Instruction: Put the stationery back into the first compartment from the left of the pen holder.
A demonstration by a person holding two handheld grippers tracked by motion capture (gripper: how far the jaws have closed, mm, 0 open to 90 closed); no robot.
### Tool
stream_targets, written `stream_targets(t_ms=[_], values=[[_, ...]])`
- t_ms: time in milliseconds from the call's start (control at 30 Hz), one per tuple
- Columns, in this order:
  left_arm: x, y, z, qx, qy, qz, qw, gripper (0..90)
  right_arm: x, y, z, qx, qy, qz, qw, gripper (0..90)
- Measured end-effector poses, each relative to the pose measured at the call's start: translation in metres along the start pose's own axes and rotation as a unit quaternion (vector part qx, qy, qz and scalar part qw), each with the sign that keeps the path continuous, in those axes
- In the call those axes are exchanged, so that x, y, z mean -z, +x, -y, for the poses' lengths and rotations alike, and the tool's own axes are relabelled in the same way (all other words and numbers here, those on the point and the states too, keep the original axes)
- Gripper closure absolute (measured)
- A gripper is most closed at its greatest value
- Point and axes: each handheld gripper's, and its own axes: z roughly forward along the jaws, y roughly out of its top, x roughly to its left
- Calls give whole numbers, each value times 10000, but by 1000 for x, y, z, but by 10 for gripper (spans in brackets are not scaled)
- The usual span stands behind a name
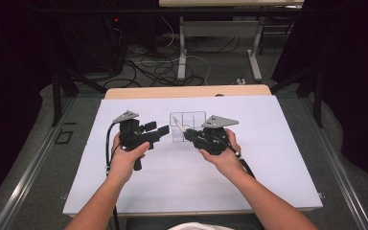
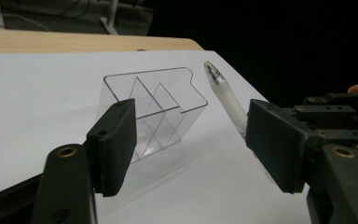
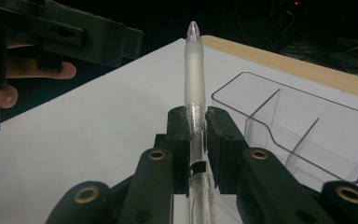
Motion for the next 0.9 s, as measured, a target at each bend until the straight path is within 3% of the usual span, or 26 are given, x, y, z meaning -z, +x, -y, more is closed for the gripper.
stream_targets(t_ms=[67, 167, 233, 300, 533, 900], values=[[-3, -1, -1, 211, 106, 74, 9997, 386, 1, 1, 1, -111, -56, -7, 9999, 794], [-6, -2, -3, 464, 186, 185, 9986, 436, 2, 0, 3, -79, -20, 1, 10000, 794], [-9, -3, -4, 742, 283, 334, 9963, 468, 3, -1, 4, -74, -33, 7, 10000, 794], [-13, -3, -6, 882, 377, 427, 9945, 500, 4, -1, 5, -88, -13, 13, 10000, 794], [-23, -7, -7, 1038, 411, 558, 9922, 577, 3, 1, 9, -122, 11, -2, 9999, 794], [-33, -7, -6, 1117, 459, 438, 9917, 626, 1, 8, 10, -55, -23, -108, 9999, 794]])
